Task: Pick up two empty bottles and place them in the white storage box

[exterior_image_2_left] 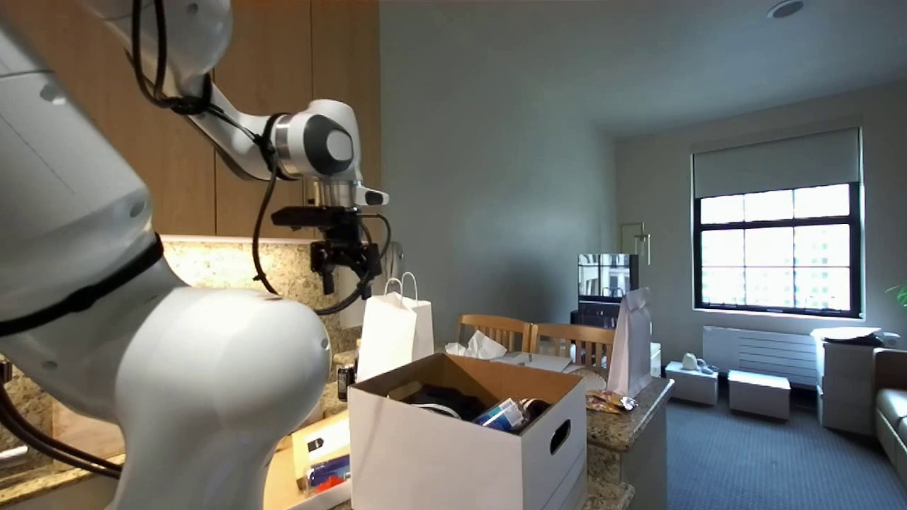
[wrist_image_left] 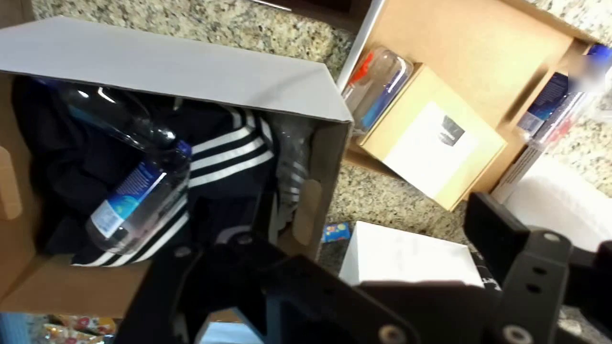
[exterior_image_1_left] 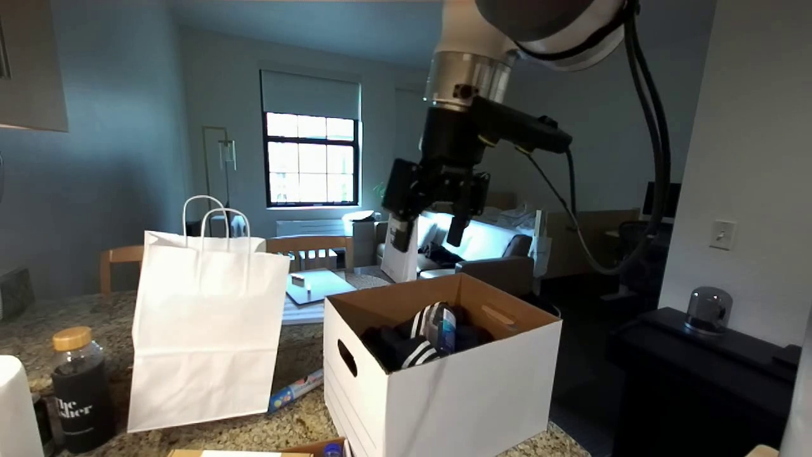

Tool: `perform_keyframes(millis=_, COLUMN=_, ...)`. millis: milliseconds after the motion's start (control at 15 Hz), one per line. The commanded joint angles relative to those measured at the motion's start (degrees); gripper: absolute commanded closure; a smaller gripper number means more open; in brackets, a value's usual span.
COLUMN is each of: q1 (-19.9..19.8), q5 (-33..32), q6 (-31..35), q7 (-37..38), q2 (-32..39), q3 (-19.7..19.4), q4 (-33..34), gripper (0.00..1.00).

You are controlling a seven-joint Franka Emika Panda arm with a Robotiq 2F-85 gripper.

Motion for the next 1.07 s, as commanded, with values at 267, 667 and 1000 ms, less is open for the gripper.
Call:
perform_keyframes(millis=267, q1=4.0, q5=-1.6, q6=10.9, q7=9.8, q2=7.1, q3=9.5, q4=0.8, gripper=0.00)
perform_keyframes(millis=667, q1=4.4, q5=-1.6, q6=11.2, q7=10.2, q2=8.3, q3=9.0, q4=1.3, gripper=0.00)
perform_keyframes(millis=1000, q1=5.0, q5=-2.1, q6=15.8, q7=12.5, q2=15.1, q3=13.5, q4=6.0, gripper=0.00)
